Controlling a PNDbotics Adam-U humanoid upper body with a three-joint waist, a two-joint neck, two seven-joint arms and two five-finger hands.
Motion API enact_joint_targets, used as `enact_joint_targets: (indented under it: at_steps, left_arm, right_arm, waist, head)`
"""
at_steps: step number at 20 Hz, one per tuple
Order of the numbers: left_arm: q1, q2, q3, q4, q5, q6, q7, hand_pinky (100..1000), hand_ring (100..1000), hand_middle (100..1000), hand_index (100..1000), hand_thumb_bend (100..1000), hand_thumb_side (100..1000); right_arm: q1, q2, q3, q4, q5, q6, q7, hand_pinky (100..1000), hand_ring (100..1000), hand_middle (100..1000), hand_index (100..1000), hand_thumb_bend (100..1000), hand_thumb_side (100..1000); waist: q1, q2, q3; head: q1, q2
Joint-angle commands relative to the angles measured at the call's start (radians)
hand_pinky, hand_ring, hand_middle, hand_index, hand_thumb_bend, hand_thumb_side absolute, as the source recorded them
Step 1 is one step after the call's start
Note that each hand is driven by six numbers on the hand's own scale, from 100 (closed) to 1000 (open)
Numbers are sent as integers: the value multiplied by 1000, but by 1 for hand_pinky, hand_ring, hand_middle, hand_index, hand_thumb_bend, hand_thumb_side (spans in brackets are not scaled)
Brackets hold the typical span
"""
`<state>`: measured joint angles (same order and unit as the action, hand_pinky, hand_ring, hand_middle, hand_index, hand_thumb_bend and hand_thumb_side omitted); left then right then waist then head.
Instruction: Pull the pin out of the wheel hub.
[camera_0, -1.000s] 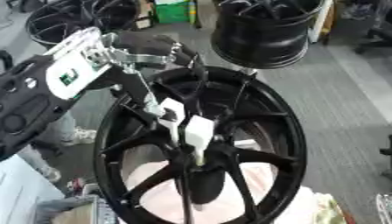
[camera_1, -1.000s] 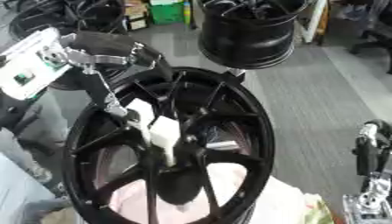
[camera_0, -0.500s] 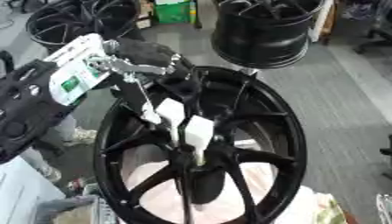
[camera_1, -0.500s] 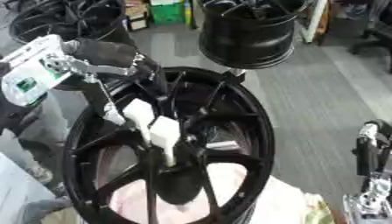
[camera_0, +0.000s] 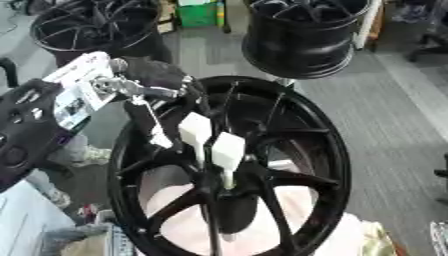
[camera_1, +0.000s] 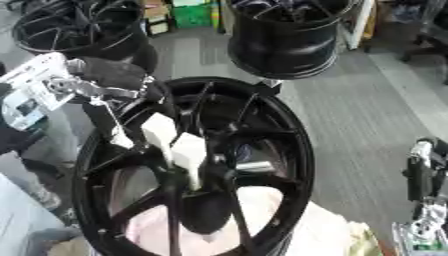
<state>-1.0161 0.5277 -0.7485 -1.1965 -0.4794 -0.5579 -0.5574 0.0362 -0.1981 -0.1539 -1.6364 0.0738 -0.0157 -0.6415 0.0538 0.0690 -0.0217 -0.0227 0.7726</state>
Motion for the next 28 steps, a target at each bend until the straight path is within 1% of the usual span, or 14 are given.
enact_joint_targets:
  at_steps: [1, 10, 13, 16, 17, 18, 19, 20, 21, 22, 25, 28]
  left_arm:
    - [-14, -1, 26, 12, 10, -349, -350, 737, 657, 692, 813, 432, 431]
    - [-20, -18, 28, 20, 62, -349, -350, 730, 639, 668, 789, 380, 413]
    - [-19, -19, 25, 21, 71, -349, -350, 704, 577, 590, 726, 328, 355]
    - [-19, -19, 22, 18, 87, -349, -350, 670, 527, 536, 680, 300, 304]
    - [-20, -19, 22, 15, 97, -349, -350, 649, 494, 498, 646, 289, 265]
    - [-20, -19, 23, 11, 109, -349, -350, 641, 482, 484, 631, 284, 252]
    - [-20, -19, 25, 6, 127, -349, -350, 618, 444, 440, 583, 269, 218]
    - [-21, -18, 29, 2, 145, -349, -350, 612, 434, 428, 571, 264, 209]
    - [-22, -17, 34, -2, 163, -349, -350, 590, 397, 382, 527, 231, 166]
    - [-23, -16, 40, -5, 183, -349, -350, 587, 391, 371, 517, 220, 153]
    - [-25, -7, 55, -16, 236, -349, -350, 586, 385, 363, 510, 185, 153]
    - [-31, 18, 83, -33, 296, -349, -350, 592, 387, 364, 512, 181, 155]
  right_arm:
    - [-6, -19, -2, -10, 3, 0, 1, 474, 690, 779, 820, 100, 775]
    - [-6, -18, -2, -10, 2, -1, 2, 474, 690, 779, 820, 100, 775]
    - [-6, -18, -2, -10, 2, -1, 3, 474, 690, 779, 820, 100, 776]
    - [-6, -18, -2, -9, 1, -1, 2, 474, 689, 779, 820, 100, 775]
    - [-6, -18, -2, -9, 1, -1, 2, 474, 689, 779, 820, 100, 775]
    - [-6, -18, -2, -9, 1, -2, 2, 474, 689, 779, 820, 100, 775]
    - [-6, -18, -3, -9, 1, -2, 2, 474, 689, 779, 820, 100, 776]
    - [-6, -17, -3, -8, 1, -2, 2, 474, 689, 779, 820, 100, 776]
    - [-6, -17, -2, -8, 1, -2, 2, 474, 689, 779, 820, 100, 776]
    - [-6, -17, -2, -8, 1, -2, 2, 474, 689, 779, 820, 100, 776]
    - [-6, -17, -3, -7, 1, -3, 2, 474, 689, 779, 820, 100, 776]
    - [-5, -18, -4, -7, 0, -2, 1, 474, 689, 780, 820, 100, 776]
  waist:
    - [-6, -9, 0]
    - [-7, -9, -2]
    - [-7, -9, -4]
    - [-6, -9, -4]
    - [-6, -9, -5]
    - [-6, -10, -5]
    - [-6, -10, -4]
    - [-6, -10, -4]
    - [-6, -10, -4]
    - [-6, -10, -4]
    - [-7, -10, -3]
    - [-7, -11, -1]
  head:
    - [-1, -3]
    - [1, -3]
    - [1, -3]
    - [1, -3]
    - [1, -3]
    - [0, -3]
    - [0, -3]
    - [0, -3]
    - [0, -3]
    - [-1, -3]
    - [-1, -3]
    - [-2, -3]
